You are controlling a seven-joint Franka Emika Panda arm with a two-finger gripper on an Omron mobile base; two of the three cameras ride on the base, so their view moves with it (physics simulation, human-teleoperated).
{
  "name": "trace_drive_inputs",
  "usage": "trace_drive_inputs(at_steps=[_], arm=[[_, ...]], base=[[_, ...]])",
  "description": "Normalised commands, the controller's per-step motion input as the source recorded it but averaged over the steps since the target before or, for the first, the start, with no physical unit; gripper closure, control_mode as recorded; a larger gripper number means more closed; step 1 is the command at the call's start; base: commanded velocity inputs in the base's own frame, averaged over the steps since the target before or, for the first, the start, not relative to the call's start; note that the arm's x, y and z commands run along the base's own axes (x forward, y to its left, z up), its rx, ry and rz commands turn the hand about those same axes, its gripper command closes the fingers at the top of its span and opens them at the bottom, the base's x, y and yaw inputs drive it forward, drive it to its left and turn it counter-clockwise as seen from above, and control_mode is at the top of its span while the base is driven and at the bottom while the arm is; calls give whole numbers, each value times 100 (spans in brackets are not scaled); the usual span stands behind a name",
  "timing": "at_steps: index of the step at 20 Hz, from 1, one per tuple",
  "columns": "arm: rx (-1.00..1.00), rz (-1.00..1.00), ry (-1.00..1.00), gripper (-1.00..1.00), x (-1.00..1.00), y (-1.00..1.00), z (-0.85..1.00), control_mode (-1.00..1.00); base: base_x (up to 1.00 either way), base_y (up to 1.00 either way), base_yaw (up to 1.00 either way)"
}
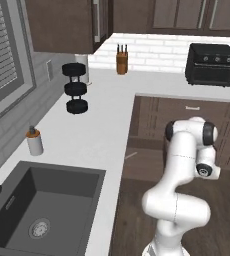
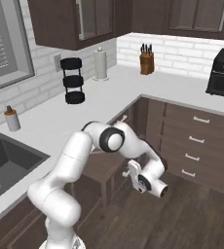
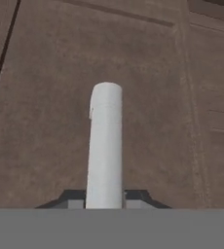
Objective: Take a straw from the drawer in front and place it inside the glass cup on the dining counter.
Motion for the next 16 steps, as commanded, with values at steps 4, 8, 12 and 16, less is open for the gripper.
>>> trace_drive_inputs(at_steps=[4,8,12,16], arm=[[-6,-5,18,-100,-1,-100,0,-100],[-11,-4,12,-100,-1,-99,1,-100],[-12,-1,1,-100,-19,-71,34,-100],[-19,-1,-4,-100,-50,-25,88,-100]], base=[[0,0,0],[0,0,0],[0,0,0],[0,0,0]])
